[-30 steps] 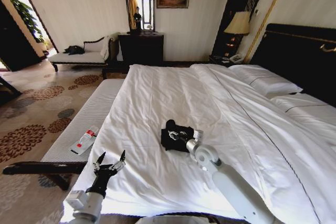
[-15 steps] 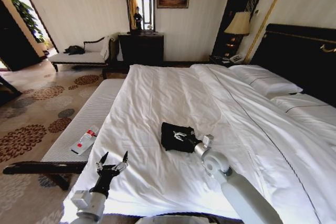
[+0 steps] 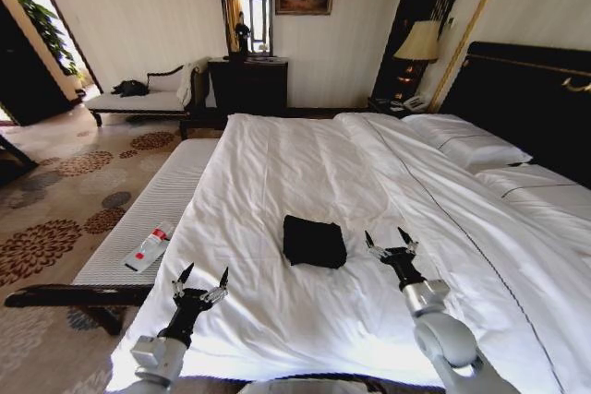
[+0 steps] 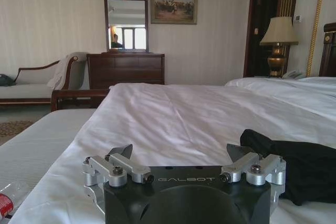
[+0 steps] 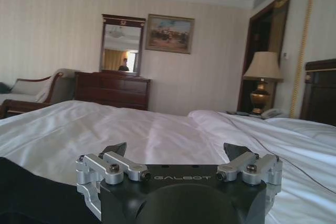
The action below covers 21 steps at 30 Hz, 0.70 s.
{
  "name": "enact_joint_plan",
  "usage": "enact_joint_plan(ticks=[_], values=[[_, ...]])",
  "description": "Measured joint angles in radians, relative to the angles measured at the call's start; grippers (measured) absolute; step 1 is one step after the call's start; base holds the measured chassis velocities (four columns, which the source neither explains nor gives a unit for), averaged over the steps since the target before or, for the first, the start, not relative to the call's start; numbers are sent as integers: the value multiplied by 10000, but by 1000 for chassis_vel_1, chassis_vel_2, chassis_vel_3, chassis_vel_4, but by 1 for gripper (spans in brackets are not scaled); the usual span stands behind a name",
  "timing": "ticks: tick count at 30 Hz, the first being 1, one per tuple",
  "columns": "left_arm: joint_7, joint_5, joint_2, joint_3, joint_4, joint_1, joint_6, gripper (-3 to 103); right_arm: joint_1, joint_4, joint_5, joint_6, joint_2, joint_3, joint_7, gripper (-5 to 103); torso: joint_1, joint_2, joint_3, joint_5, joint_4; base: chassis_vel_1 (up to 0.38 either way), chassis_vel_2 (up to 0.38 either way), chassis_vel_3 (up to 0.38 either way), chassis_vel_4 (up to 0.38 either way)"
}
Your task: Fold the clothes on the bed.
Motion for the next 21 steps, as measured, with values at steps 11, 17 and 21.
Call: enact_joint_plan(ticks=[11,17,21], values=[[-17,102,173,360,434,-540,-248,100,-1945,607,-347,1191,1070,1430,-595,100,1,0,0,-2,0,0,0,0,0],[-27,282,162,369,417,-471,-365,100,-2521,491,-300,1707,1288,1531,-823,100,1,0,2,-1,0,0,0,0,0],[-27,470,130,366,479,-437,-613,100,-2659,359,-430,1947,1409,1548,-928,100,1,0,1,-1,0,0,0,0,0]])
